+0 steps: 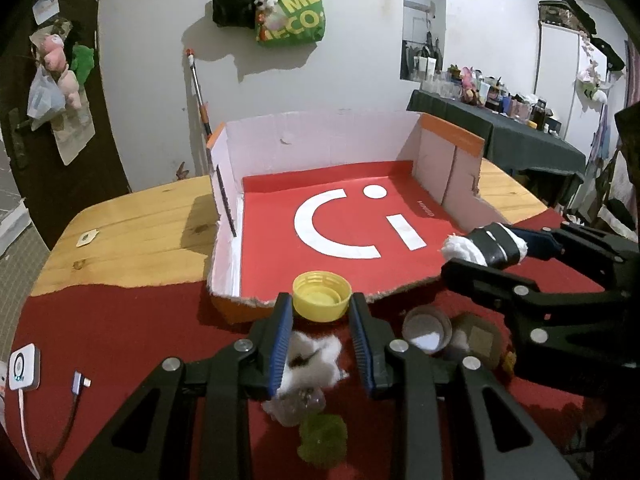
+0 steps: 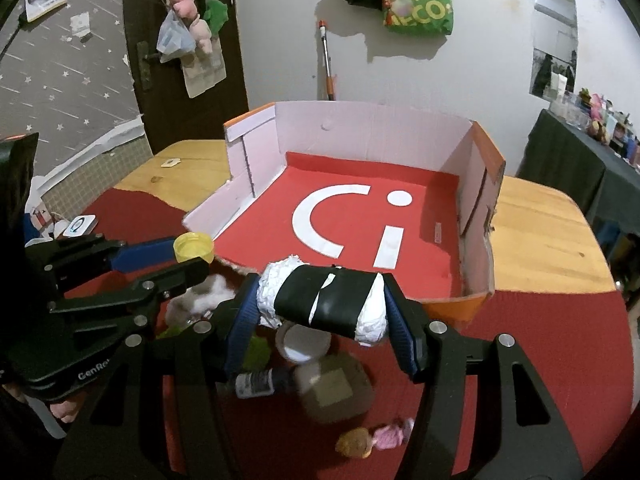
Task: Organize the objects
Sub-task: 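Carry the taped roll and yellow cap with both grippers into the box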
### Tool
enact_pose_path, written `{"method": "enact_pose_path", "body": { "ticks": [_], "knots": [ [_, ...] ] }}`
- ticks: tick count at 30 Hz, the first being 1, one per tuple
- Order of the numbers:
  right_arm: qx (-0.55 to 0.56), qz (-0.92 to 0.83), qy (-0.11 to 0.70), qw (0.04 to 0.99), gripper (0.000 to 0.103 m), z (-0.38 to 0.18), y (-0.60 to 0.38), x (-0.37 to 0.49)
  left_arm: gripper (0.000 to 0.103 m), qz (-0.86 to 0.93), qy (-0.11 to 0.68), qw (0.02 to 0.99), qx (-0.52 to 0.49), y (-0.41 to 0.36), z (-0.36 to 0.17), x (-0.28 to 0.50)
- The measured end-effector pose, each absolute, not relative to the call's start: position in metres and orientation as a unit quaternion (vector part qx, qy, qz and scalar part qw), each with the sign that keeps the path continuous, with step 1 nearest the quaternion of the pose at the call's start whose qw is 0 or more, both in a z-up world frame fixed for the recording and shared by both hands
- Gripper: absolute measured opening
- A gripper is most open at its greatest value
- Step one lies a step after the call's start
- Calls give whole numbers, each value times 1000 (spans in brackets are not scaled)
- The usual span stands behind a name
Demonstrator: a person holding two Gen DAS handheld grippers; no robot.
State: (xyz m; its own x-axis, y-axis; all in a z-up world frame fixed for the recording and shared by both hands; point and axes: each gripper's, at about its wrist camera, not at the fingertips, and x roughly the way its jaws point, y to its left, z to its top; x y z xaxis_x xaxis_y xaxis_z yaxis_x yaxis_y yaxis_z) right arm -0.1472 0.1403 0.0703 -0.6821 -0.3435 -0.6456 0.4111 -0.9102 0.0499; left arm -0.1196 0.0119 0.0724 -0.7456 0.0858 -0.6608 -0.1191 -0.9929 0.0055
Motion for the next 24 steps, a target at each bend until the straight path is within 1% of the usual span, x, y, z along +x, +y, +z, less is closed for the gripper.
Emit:
{"method": "enact_pose_path", "body": {
  "ticks": [7,14,24],
  "knots": [
    [361,-910,42,202,57,65,141,-175,31,928,15,57,-367,8,75,-148],
    [387,-899,38,200,57,53,141,-202,31,915,6,58,-398,7,62,-179],
    [428,-881,35,197,57,34,139,-228,31,902,4,55,-428,6,49,-204]
  ]
}}
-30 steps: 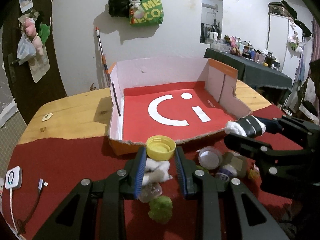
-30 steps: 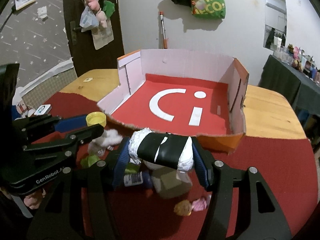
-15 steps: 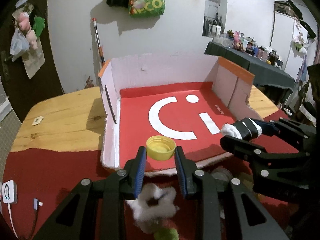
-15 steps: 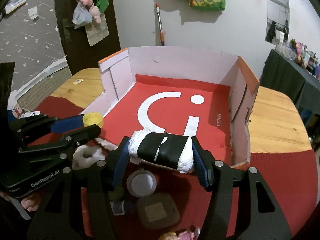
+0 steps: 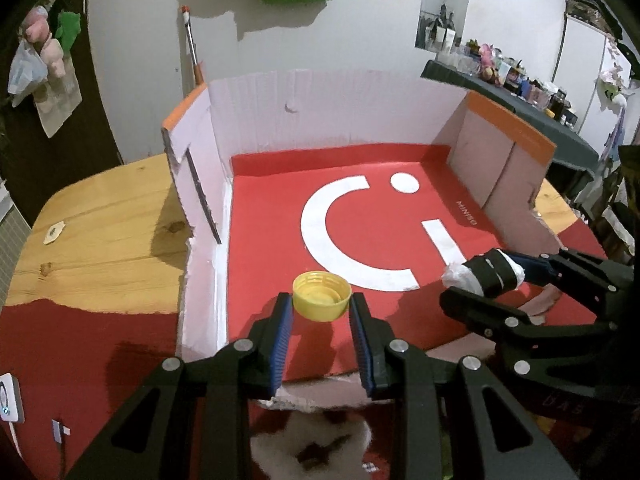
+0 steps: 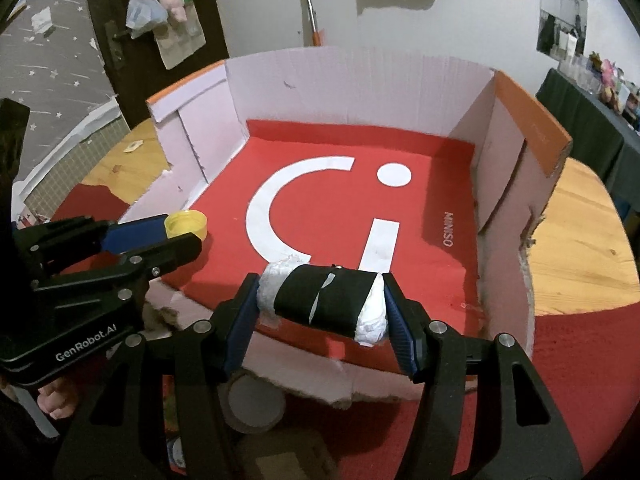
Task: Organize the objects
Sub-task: 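Carry the taped roll and yellow cap with both grippers into the box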
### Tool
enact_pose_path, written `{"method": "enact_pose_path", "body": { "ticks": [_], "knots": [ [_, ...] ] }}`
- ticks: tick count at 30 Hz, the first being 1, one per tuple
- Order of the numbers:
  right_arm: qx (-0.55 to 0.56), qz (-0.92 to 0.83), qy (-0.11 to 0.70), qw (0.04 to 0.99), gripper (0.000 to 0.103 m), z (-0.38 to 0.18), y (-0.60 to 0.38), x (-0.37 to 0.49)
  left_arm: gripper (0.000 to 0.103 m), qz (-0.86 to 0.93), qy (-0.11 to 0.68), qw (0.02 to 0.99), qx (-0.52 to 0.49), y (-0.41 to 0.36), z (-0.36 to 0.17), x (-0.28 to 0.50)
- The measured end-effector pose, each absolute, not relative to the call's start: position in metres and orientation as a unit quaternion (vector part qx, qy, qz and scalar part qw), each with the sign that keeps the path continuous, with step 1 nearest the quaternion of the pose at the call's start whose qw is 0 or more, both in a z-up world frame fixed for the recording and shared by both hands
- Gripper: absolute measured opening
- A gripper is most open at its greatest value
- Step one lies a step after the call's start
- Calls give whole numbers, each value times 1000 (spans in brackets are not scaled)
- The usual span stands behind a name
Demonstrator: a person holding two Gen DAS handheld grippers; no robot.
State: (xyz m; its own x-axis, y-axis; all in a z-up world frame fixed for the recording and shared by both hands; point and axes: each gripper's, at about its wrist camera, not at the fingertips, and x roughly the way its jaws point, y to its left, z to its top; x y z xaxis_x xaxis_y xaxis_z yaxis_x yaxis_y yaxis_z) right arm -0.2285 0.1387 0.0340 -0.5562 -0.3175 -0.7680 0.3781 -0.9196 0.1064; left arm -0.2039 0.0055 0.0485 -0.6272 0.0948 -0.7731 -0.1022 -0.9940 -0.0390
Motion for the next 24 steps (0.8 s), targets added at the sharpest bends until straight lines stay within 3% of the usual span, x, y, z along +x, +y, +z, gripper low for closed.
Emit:
{"method": "enact_pose_path", "body": {
  "ticks": [24],
  "knots": [
    [459,-868,48,185,57,16,136,-250,31,886,15,51,-461,8,29,-225]
  ]
}}
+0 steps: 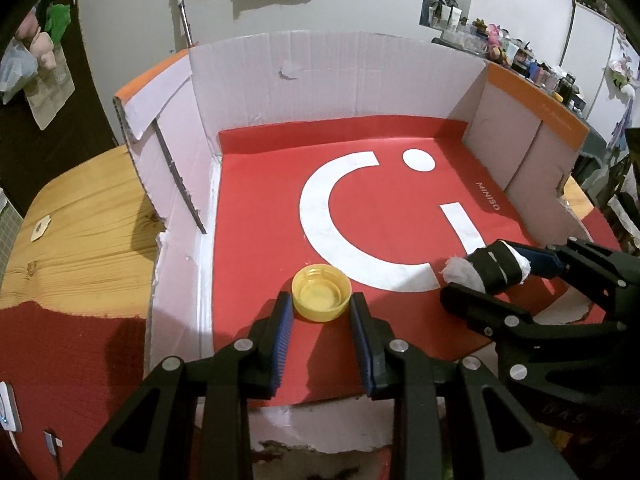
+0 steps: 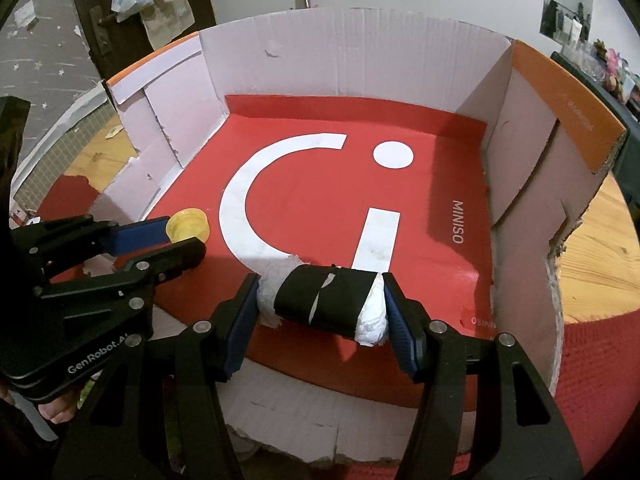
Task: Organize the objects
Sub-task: 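Carry the taped roll and yellow cap with both grippers into the box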
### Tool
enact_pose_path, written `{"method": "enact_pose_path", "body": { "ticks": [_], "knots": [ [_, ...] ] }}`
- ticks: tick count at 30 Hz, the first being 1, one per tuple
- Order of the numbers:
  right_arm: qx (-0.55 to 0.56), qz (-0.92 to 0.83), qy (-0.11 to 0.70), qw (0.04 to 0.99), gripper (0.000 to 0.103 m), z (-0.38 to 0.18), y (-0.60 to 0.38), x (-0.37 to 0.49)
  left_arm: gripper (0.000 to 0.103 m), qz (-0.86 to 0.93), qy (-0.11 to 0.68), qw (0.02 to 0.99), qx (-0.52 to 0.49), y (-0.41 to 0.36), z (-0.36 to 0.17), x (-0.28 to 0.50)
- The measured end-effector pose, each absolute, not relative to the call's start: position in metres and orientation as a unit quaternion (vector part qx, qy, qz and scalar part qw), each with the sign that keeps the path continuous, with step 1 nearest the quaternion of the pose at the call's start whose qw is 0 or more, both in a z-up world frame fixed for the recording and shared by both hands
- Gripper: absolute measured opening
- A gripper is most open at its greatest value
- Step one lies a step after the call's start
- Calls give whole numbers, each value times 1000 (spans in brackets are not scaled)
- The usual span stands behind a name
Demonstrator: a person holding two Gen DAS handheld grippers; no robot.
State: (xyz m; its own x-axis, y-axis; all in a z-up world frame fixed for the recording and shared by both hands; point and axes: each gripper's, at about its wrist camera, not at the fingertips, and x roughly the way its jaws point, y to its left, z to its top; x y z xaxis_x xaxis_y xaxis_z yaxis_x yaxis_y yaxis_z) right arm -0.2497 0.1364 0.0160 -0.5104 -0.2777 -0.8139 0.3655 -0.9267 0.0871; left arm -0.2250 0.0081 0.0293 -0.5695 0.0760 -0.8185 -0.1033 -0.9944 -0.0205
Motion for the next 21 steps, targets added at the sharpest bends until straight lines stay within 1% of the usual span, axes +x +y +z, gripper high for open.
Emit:
{"method": "enact_pose_path", "body": {
  "ticks": [21],
  "knots": [
    [464,-865,52,187,58,17,141,-252,31,882,15,52,-468,9,31,-224]
  ]
}}
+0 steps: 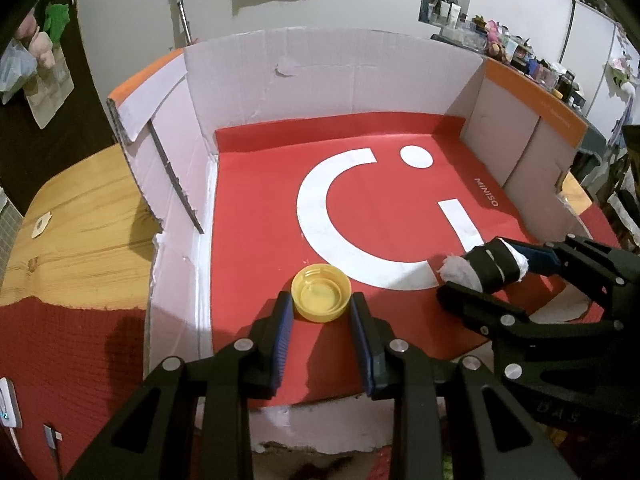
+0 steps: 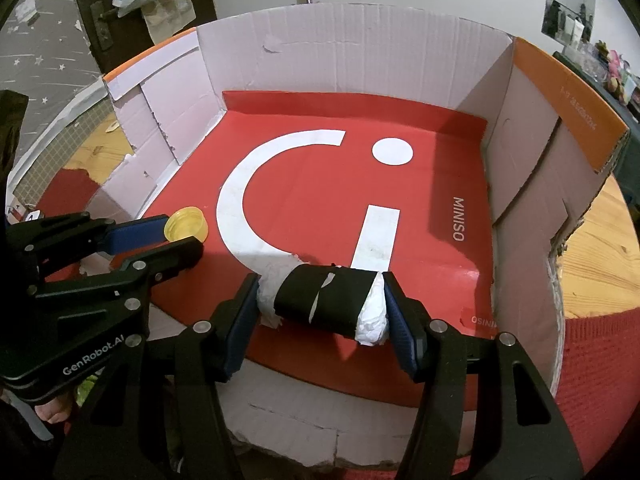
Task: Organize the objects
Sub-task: 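Carry the taped roll and yellow cap with both grippers into the box, then open left gripper to drop the yellow cap while right gripper releases the roll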
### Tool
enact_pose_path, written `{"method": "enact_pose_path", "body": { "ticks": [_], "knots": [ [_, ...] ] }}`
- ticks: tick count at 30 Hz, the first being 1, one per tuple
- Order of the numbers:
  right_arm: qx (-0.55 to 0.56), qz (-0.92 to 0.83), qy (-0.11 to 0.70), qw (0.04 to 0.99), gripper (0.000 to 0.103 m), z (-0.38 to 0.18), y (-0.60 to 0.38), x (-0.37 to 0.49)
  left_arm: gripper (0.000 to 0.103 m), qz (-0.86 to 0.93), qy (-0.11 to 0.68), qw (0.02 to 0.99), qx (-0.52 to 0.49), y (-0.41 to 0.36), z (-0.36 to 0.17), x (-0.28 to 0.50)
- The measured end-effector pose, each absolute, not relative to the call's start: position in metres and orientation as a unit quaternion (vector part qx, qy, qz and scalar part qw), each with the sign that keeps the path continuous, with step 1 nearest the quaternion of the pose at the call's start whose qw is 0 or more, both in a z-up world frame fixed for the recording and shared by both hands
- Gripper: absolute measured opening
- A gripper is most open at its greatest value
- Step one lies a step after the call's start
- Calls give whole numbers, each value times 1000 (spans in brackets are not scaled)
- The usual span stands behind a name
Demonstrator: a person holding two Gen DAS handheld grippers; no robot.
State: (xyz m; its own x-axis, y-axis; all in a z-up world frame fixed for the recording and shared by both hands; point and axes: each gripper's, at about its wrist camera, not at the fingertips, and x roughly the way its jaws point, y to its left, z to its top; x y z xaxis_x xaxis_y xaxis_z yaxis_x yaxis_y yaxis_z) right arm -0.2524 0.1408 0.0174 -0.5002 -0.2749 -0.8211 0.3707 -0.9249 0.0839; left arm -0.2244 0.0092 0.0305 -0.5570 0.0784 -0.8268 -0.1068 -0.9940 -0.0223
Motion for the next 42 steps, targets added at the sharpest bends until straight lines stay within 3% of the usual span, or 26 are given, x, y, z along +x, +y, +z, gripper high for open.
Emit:
{"method": "enact_pose_path", "body": {
  "ticks": [25,42],
  "knots": [
    [450,-871,43,193,61,23,139,-247,42,886,22,53,-460,12,35,-219],
    [419,-888,39,187,68,44,145,-216,53,901,16,52,-431,6,55,-189]
  ]
}}
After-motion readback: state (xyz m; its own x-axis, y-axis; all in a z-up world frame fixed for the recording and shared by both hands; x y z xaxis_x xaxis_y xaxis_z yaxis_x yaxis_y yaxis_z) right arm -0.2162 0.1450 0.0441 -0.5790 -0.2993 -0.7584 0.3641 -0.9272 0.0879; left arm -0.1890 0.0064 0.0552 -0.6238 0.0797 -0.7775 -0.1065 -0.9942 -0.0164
